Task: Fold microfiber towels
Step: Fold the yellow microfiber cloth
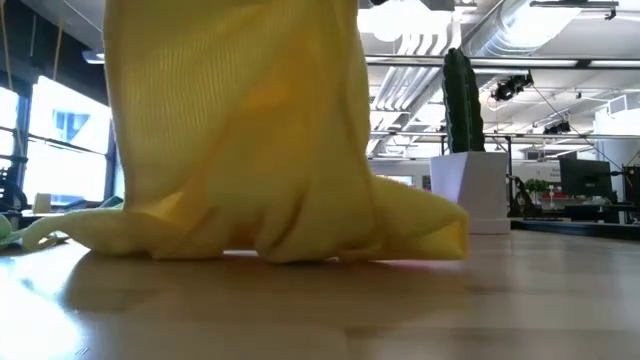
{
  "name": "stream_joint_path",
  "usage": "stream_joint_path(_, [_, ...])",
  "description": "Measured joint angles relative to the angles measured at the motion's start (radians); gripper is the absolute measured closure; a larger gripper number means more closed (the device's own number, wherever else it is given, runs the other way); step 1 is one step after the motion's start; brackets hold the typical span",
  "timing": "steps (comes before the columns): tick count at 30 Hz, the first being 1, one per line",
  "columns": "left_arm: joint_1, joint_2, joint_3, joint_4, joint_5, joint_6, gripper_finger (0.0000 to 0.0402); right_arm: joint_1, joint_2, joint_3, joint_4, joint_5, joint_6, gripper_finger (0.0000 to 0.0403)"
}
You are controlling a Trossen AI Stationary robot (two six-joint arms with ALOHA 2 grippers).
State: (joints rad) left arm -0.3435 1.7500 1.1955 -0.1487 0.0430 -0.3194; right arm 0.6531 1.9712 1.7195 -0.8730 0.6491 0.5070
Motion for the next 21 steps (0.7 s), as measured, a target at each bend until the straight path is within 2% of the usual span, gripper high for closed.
stream_joint_path(12, [0.034,0.0,0.306,-0.56,-0.002,0.114,0.0401,0.104,0.027,0.0,-0.027,0.193,0.198,0.0226])
stream_joint_path(21, [0.071,-0.001,0.493,-0.739,-0.002,0.133,0.0401,0.086,0.099,0.0,-0.017,0.186,0.214,0.0226])
